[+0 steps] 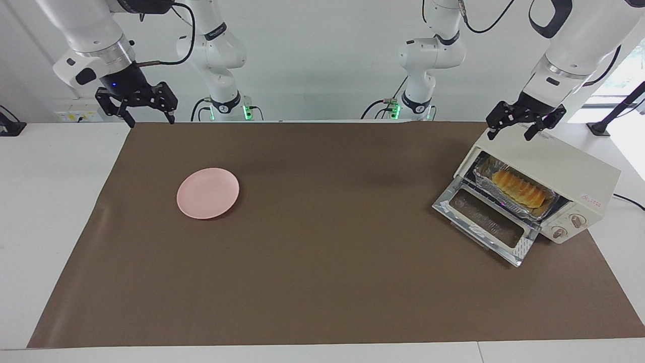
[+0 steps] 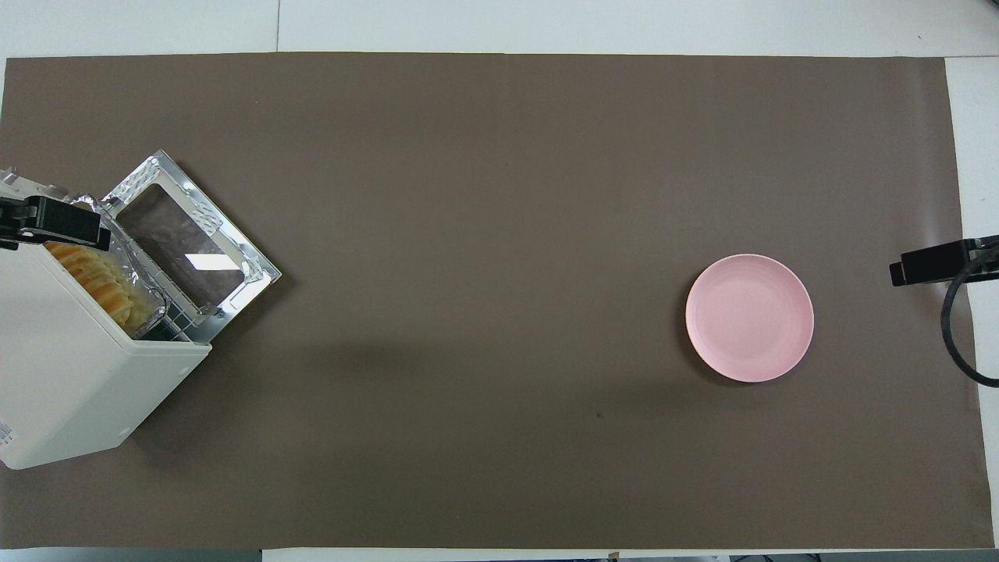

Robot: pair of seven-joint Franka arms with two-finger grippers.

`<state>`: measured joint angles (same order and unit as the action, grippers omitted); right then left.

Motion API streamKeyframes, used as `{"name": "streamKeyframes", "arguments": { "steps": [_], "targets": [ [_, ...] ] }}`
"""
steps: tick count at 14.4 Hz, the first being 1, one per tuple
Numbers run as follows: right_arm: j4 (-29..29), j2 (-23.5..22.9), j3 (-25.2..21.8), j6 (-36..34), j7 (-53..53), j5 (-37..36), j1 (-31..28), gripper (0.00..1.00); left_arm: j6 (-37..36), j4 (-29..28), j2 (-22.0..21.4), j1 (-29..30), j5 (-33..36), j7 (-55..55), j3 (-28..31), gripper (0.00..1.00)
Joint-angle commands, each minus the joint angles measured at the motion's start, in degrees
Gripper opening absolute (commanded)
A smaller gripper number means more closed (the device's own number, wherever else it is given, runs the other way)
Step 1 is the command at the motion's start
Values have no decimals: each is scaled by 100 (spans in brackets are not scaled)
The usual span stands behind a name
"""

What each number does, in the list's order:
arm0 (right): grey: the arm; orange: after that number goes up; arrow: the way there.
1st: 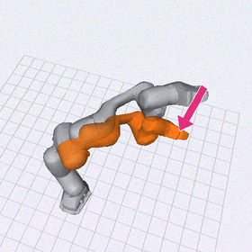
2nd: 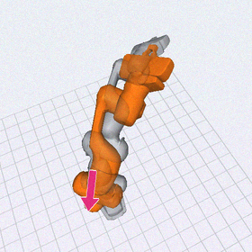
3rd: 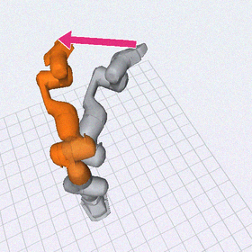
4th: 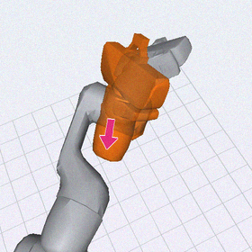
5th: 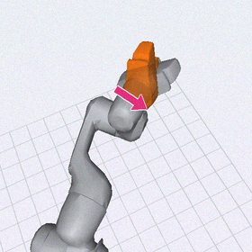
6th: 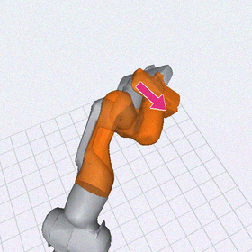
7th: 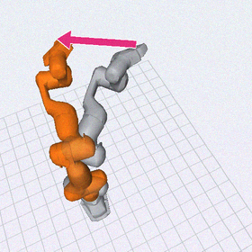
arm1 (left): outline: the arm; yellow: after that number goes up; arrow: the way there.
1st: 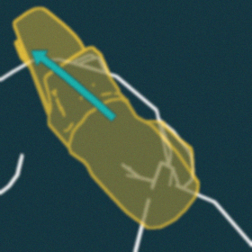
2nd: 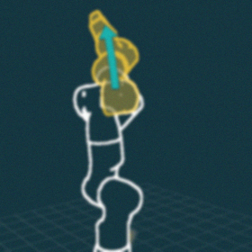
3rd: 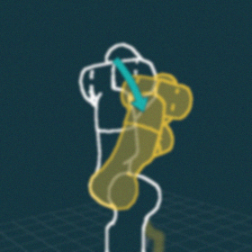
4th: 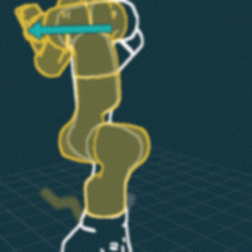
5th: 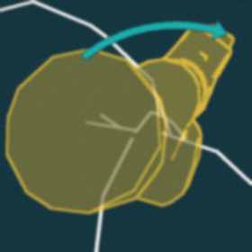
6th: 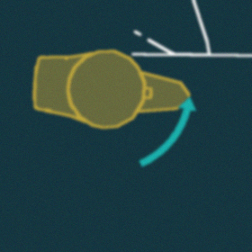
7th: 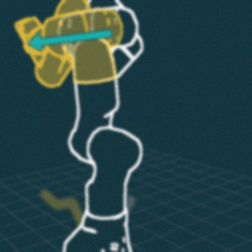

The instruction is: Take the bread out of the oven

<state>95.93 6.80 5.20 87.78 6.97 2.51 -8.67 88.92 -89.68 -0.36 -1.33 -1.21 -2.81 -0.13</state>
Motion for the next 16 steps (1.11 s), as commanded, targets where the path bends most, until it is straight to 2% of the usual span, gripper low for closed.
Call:
{"name": "streamKeyframes", "arguments": {
  "steps": [1, 3, 6, 9, 11, 13, 16],
  "targets": [
    [48, 32, 51, -33, -12, 83, -82, 100, 214, -182, -78, 151, -64, 305, -22, 100],
    [48, 32, 51, -33, -12, 83, -82, 100, 205, -85, 149, 54, -2, 1601, -31, 100],
    [48, 32, 51, -33, -12, 83, -82, 100, 231, 249, 668, -104, 252, 2895, -66, 100],
    [48, 32, 51, -33, -12, 83, -82, 100, 301, 591, 1370, -157, 717, 4432, -57, 100],
    [48, 32, 51, -33, -12, 83, -82, 100, 809, 435, 1556, -148, 1060, 4938, -40, 100],
    [48, 32, 51, -33, -12, 83, -82, 100, 1179, 49, 1540, -87, 1219, 4983, -31, 100],
    [48, 32, 51, -33, -12, 83, -82, 100, 1407, -311, 1610, -148, 1621, 5482, -31, 100]
  ]
}}
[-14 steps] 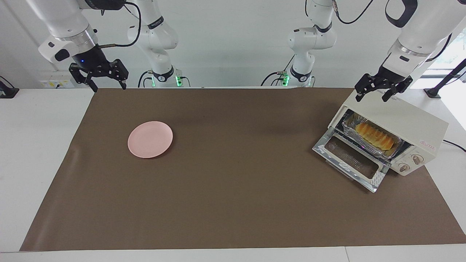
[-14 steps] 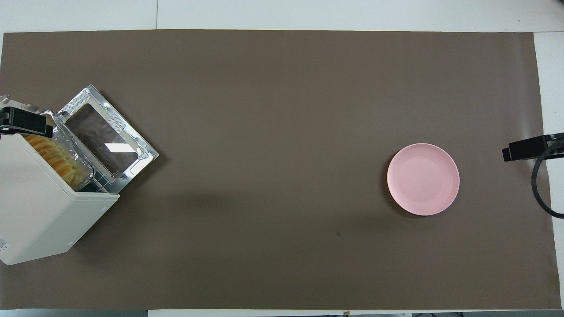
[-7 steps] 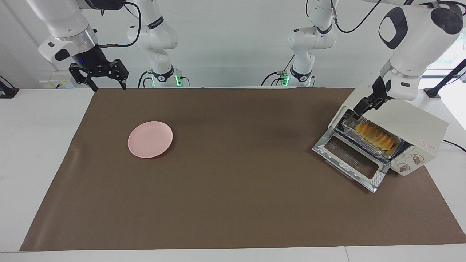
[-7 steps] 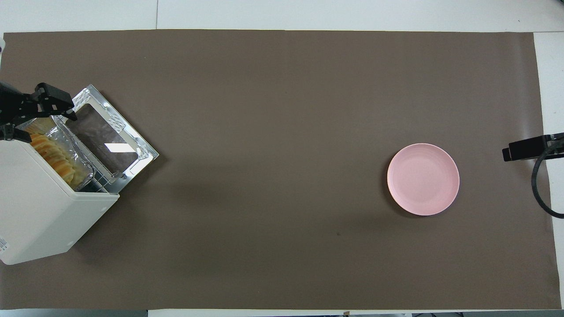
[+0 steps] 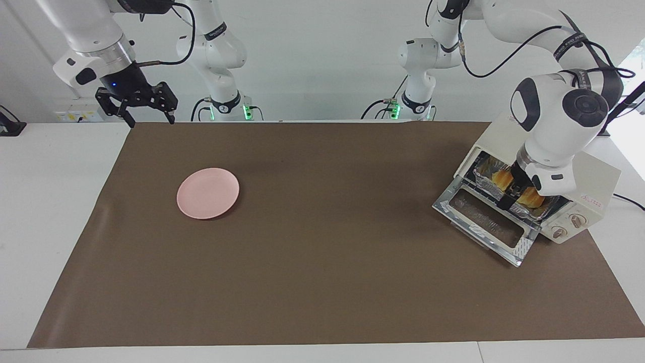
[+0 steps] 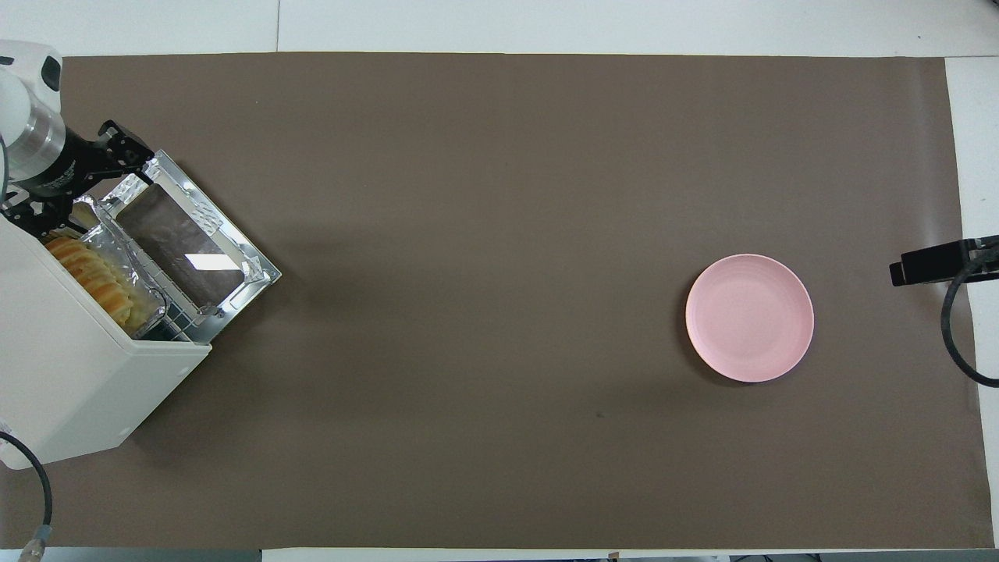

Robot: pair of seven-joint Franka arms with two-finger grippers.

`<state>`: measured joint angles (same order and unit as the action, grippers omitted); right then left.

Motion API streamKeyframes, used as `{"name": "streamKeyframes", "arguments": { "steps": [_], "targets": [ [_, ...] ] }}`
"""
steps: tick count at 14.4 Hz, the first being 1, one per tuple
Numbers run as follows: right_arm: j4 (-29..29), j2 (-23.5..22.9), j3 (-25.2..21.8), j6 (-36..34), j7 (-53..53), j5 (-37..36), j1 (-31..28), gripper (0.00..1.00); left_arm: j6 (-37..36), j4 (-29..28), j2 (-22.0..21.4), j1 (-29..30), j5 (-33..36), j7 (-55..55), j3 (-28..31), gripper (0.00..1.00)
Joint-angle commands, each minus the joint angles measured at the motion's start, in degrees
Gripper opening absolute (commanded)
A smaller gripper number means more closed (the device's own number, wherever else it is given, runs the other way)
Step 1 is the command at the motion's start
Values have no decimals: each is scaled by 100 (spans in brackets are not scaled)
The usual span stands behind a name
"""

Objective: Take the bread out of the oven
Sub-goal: 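Reach the left gripper into the oven and grasp the foil tray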

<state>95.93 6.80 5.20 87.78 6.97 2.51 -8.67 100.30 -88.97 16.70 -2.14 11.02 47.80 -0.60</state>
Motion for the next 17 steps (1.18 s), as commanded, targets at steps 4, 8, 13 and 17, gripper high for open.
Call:
{"name": "streamKeyframes", "arguments": {
  "steps": [4, 8, 13, 17],
  "targets": [
    [48, 32, 51, -33, -12, 83, -82, 100, 806, -1095, -228, -6, 524, 581, 7, 100],
    [48, 32, 51, -33, -12, 83, -82, 100, 1325, -1613, -290, 38, 533, 599, 16, 100],
    [48, 32, 51, -50, -12, 83, -91, 100, 1545, -1921, -377, 135, 533, 599, 25, 73],
    [48, 32, 51, -68, -12, 83, -91, 100, 1616, -2150, -500, 249, 542, 302, 16, 0]
  ]
}}
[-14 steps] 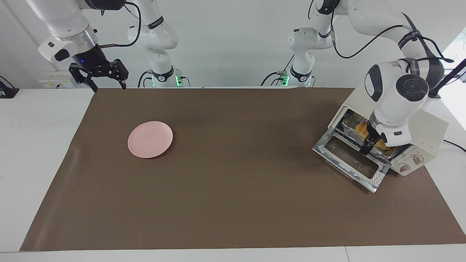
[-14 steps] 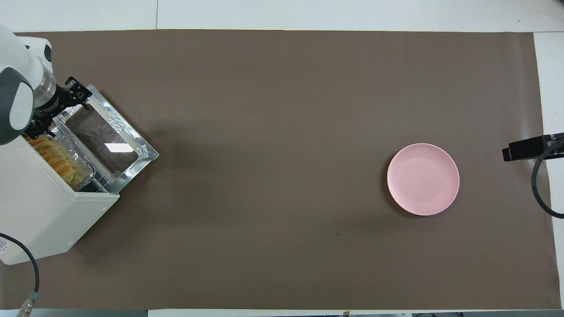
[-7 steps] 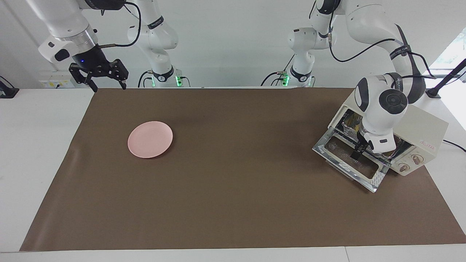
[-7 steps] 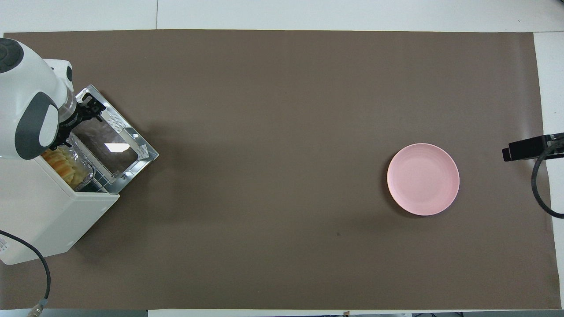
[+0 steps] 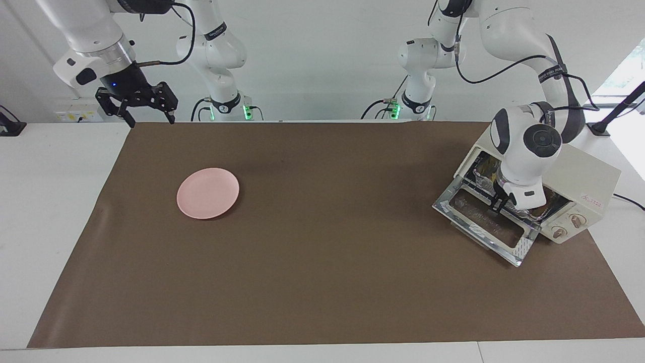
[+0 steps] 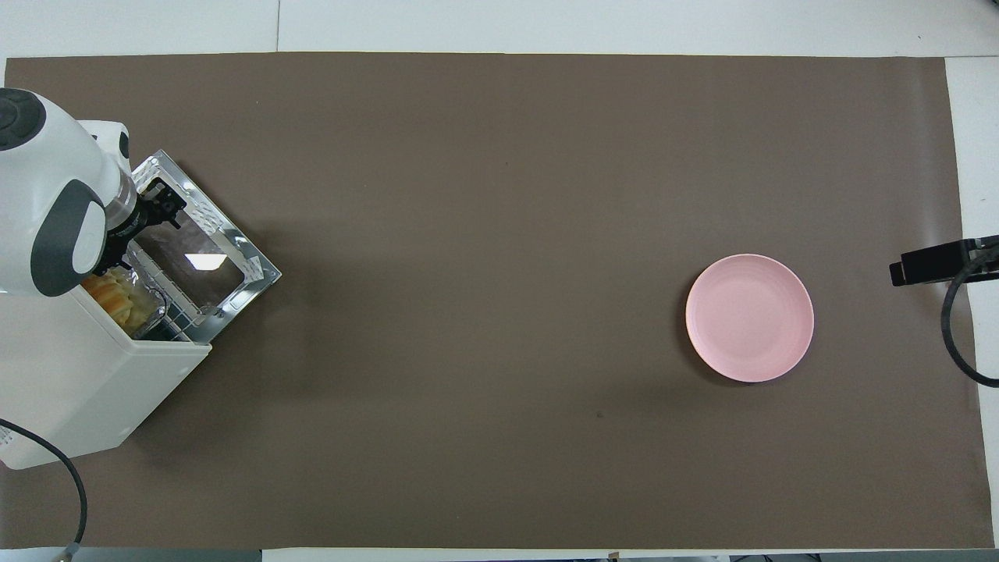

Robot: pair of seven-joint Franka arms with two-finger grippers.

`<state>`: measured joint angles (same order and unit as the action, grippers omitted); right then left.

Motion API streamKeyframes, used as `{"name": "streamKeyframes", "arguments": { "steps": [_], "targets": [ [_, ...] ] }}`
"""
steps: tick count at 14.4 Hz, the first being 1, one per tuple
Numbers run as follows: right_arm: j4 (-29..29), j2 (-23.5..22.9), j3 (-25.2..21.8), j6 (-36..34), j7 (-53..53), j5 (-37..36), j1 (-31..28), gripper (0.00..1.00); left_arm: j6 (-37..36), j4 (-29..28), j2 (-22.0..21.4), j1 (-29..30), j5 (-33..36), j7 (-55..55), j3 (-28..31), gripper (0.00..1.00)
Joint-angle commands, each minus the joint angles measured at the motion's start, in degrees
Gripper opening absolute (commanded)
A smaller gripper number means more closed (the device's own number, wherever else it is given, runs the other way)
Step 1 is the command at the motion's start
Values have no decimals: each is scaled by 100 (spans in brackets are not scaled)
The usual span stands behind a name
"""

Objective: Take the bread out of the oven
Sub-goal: 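Reach the left gripper into the oven and grasp the foil tray, then pull the foil tray out of the oven with the left gripper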

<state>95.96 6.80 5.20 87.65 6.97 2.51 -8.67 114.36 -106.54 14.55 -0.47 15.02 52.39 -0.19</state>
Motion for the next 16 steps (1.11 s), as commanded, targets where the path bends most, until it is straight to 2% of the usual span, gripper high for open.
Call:
{"name": "streamKeyframes", "arguments": {
  "steps": [1, 6, 8, 10, 12, 16],
  "targets": [
    [46, 32, 51, -55, -12, 83, -91, 100, 175, -403, -294, 117, 142, -411, -25, 0],
    [46, 32, 51, -55, -12, 83, -91, 100, 61, -245, -242, -31, 159, -870, -34, 0],
    [46, 32, 51, -55, -12, 83, -91, 100, -201, 210, -120, -338, 168, -914, -43, 0],
    [46, 32, 51, -55, -12, 83, -91, 100, -658, 947, 152, -917, 142, -1028, -60, 0],
    [46, 32, 51, -55, -12, 83, -91, 100, -757, 1573, 416, -1523, 28, -1037, -69, 0],
    [37, 32, 51, -46, -21, 83, -91, 100, -520, 1672, 470, -2526, 1, -1502, -78, 0]
  ]
}}
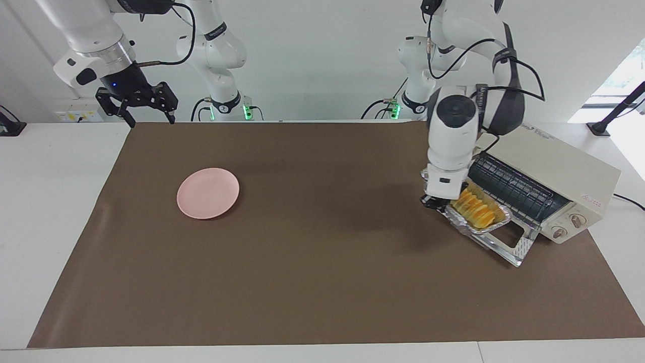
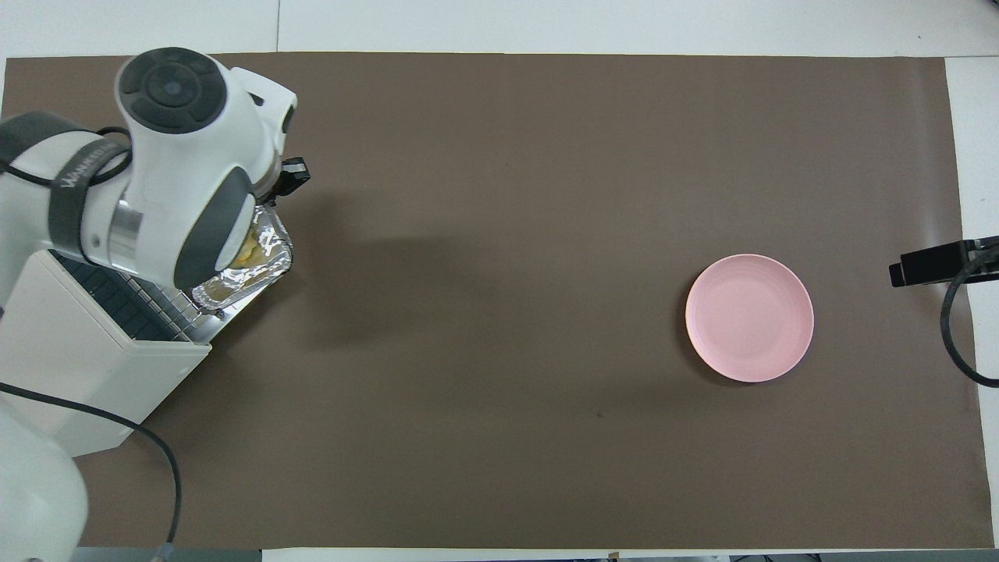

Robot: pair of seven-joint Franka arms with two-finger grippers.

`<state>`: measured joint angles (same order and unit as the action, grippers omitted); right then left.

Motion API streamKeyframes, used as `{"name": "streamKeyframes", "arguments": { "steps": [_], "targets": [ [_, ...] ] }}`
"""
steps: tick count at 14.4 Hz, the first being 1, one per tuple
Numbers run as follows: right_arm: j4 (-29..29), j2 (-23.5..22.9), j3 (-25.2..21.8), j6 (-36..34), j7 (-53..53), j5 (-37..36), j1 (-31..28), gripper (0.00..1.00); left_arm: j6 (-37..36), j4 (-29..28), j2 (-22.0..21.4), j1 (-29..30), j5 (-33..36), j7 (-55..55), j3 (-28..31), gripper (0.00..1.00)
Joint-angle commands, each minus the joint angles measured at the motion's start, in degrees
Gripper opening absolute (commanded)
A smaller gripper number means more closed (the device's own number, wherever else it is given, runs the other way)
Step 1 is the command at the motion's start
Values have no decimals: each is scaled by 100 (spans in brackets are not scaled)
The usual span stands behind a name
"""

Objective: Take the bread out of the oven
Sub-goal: 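Pull the foil tray out of the oven with the left gripper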

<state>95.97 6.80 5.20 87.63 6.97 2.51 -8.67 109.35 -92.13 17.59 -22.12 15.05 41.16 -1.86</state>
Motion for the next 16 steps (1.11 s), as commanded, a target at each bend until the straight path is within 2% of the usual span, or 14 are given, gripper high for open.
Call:
{"name": "streamKeyframes", "arguments": {
  "steps": [1, 4, 6, 8, 10, 12, 16],
  "targets": [
    [35, 32, 51, -53, -21, 83, -82, 100, -19, 230, 166, -529, -80, -433, 72, 0],
    [44, 32, 51, -62, -3, 83, -117, 100, 16, 221, 157, -890, -457, -1275, 1, 0],
    [44, 32, 51, -62, -12, 83, -109, 100, 103, 143, 192, -1135, -652, -1453, -17, 0],
    [44, 32, 42, -167, -12, 74, -152, 100, 253, 361, 812, -1469, -818, -1383, 10, 0],
    [35, 32, 42, -194, -12, 30, -152, 100, 289, 669, 1166, -1541, -828, -1391, 1, 0],
    [35, 32, 42, -194, -21, 21, -153, 100, 481, 696, 1334, -1585, -837, -1383, 1, 0],
    [35, 32, 42, -194, -21, 21, -144, 100, 832, 573, 1361, -1726, -889, -1077, 1, 0]
  ]
}}
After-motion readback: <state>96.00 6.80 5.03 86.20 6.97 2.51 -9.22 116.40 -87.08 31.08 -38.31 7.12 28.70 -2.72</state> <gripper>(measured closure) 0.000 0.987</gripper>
